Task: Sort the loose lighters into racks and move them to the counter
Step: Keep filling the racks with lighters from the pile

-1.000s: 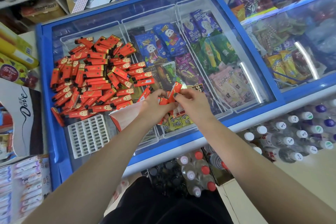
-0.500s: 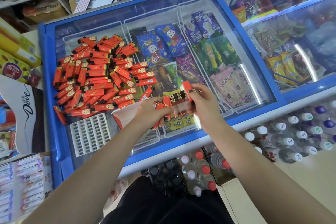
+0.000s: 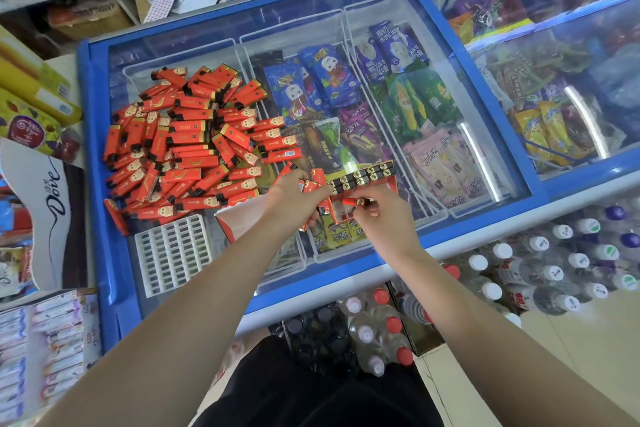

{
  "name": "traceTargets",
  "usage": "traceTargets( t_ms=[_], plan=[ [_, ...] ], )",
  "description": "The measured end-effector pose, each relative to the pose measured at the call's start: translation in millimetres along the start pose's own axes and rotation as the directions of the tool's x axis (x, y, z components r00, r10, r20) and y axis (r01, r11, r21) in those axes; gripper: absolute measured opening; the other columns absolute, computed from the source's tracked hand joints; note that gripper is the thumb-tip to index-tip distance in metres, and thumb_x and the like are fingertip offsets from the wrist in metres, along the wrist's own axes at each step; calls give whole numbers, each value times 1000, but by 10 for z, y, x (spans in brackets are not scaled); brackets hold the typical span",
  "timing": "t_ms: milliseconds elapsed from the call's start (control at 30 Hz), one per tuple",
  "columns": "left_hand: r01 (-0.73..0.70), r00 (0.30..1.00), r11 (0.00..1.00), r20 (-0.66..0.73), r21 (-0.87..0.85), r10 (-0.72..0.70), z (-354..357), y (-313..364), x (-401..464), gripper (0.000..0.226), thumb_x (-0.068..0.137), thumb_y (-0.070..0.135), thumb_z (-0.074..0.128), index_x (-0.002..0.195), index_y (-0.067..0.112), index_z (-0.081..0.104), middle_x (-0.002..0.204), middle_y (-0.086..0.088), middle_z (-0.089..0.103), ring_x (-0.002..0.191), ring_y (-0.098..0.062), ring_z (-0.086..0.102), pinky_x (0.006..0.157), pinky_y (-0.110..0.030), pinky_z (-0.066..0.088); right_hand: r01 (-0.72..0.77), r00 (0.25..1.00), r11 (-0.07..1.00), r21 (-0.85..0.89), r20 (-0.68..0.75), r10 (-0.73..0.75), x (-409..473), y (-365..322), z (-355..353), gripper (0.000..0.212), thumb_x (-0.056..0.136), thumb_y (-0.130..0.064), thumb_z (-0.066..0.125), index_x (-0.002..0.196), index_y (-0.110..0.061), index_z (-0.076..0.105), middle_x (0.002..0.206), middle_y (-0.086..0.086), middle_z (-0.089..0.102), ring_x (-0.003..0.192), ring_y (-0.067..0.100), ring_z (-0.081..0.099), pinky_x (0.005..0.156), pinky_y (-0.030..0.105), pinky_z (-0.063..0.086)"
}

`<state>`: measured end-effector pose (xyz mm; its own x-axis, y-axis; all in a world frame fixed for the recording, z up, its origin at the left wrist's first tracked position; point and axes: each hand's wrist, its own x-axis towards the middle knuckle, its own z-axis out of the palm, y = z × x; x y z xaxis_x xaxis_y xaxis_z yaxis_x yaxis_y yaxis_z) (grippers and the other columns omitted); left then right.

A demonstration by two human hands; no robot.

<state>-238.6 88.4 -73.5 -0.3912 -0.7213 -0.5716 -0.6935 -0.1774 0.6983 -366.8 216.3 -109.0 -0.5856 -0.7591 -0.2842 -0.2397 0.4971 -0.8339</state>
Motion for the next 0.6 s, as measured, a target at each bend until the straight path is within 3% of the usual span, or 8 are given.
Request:
traceTargets(
  t_ms=[167,267,433,467,533,600],
  plan=[
    [7,1000,1000,-25,27,-6,44,-6,27,47,97,36,71,136,15,54,63,-6,68,39,-6,57,37,-15,39,47,996,998,-31,80,-44,25,15,150,26,96,-14,66,121,-18,74,115,-6,70,95,3,70,87,20,58],
    [22,999,999,-38,33,-20,68,-20,69,49,97,35,72,137,14,54,64,-7,68,36,-5,55,36,-16,38,38,993,999,-13,109,-37,19,12,184,27,98,-18,63,123,-16,72,116,-4,70,100,8,69,84,9,52],
    [24,999,997,-47,79,-20,101,-17,115,52,97,37,71,141,16,52,66,-7,69,39,-7,57,37,-16,39,-119,991,985,128,75,110,19,31,209,20,98,-22,66,116,-15,64,103,-4,72,95,1,67,71,7,49],
    [24,999,996,-46,86,-20,101,-20,120,54,97,38,71,142,16,51,66,-6,70,40,-8,58,38,-17,40,-155,987,974,164,54,148,28,29,227,18,96,-21,68,110,-12,62,97,-3,70,88,3,66,71,10,50],
    [28,999,995,-45,91,-24,99,-29,120,55,96,38,71,142,16,51,66,-5,70,41,-8,59,40,-18,42,-241,971,943,229,45,237,60,37,283,23,90,-22,74,98,-7,58,85,3,67,72,11,63,74,30,56],
    [34,999,997,-44,71,-31,93,-37,111,53,96,38,72,140,16,53,65,-5,70,41,-7,58,40,-19,42,-409,912,853,323,110,396,77,2,329,38,86,-27,79,106,-1,60,86,13,71,68,16,64,71,36,62]
  ],
)
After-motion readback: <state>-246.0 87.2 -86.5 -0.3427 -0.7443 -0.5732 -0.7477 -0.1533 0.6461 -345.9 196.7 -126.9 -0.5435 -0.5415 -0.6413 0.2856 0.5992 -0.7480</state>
